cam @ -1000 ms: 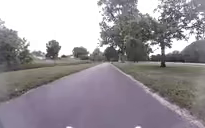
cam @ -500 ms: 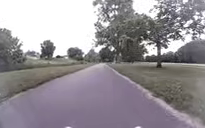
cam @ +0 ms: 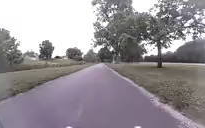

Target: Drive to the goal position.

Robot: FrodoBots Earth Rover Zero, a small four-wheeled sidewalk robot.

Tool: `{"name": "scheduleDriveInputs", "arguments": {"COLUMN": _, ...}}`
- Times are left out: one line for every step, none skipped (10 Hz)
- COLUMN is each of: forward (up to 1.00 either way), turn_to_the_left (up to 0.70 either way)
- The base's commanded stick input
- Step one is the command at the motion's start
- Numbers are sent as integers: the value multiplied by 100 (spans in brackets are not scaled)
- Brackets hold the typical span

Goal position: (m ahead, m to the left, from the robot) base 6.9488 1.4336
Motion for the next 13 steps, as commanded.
{"name": "scheduleDriveInputs", "arguments": {"forward": 70, "turn_to_the_left": 0}}
{"name": "scheduleDriveInputs", "arguments": {"forward": 70, "turn_to_the_left": 0}}
{"name": "scheduleDriveInputs", "arguments": {"forward": 70, "turn_to_the_left": 0}}
{"name": "scheduleDriveInputs", "arguments": {"forward": 70, "turn_to_the_left": 0}}
{"name": "scheduleDriveInputs", "arguments": {"forward": 70, "turn_to_the_left": 0}}
{"name": "scheduleDriveInputs", "arguments": {"forward": 70, "turn_to_the_left": 0}}
{"name": "scheduleDriveInputs", "arguments": {"forward": 70, "turn_to_the_left": 0}}
{"name": "scheduleDriveInputs", "arguments": {"forward": 70, "turn_to_the_left": 0}}
{"name": "scheduleDriveInputs", "arguments": {"forward": 70, "turn_to_the_left": 0}}
{"name": "scheduleDriveInputs", "arguments": {"forward": 70, "turn_to_the_left": 0}}
{"name": "scheduleDriveInputs", "arguments": {"forward": 70, "turn_to_the_left": 0}}
{"name": "scheduleDriveInputs", "arguments": {"forward": 70, "turn_to_the_left": 0}}
{"name": "scheduleDriveInputs", "arguments": {"forward": 70, "turn_to_the_left": 0}}
